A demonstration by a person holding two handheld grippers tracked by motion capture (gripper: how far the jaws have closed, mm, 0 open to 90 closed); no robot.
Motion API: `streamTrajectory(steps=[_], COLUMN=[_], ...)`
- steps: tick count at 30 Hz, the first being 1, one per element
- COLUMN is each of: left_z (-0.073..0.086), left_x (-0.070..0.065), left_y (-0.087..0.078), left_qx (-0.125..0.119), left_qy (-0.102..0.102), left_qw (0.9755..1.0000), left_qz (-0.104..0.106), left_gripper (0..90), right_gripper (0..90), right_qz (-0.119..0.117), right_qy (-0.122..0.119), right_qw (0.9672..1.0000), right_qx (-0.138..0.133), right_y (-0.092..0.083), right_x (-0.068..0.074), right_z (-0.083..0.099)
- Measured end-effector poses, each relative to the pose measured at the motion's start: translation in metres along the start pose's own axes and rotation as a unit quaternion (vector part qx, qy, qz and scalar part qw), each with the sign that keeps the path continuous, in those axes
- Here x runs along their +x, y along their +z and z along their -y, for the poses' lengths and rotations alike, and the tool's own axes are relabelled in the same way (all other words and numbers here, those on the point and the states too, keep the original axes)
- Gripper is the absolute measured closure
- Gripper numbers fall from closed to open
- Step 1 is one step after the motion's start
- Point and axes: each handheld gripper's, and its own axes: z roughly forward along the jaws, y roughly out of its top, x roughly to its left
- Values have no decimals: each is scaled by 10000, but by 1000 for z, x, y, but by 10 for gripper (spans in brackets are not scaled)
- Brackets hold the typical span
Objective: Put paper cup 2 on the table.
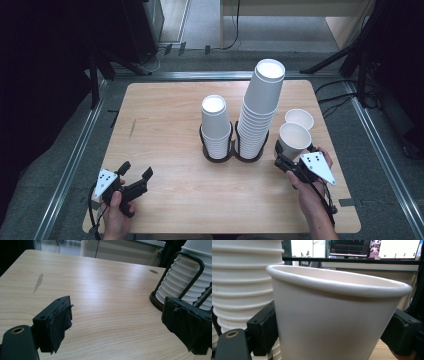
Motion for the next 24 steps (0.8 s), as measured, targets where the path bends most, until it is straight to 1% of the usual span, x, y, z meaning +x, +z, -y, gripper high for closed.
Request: streamTrajectory(steps=[4,8,10,12,19,21,24], left_z=[0,0,0,0,0,0,1], left_x=[1,1,1,1,1,0,0], left_y=[-1,0,-1,-1,0,0,0], left_qx=[13,17,16,20,35,37,42], left_qy=[6,3,-2,10,7,5,8], left_qw=[10000,10000,10000,10000,10000,10000,10000], left_qz=[-6,-8,1,-5,-5,3,10], left_gripper=[97,97,96,97,97,97,97], right_gripper=[135,135,135,135,135,135,135], right_qz=[-51,-133,-163,-187,-216,-196,-230], right_qy=[14,-60,-149,-166,-210,-259,-351], right_qw=[9999,9998,9996,9994,9987,9984,9975], right_qx=[95,165,195,228,400,459,564], right_y=[3,6,7,8,10,10,10], right_x=[1,2,2,2,-1,-2,-4], right_z=[3,6,7,9,14,15,17])
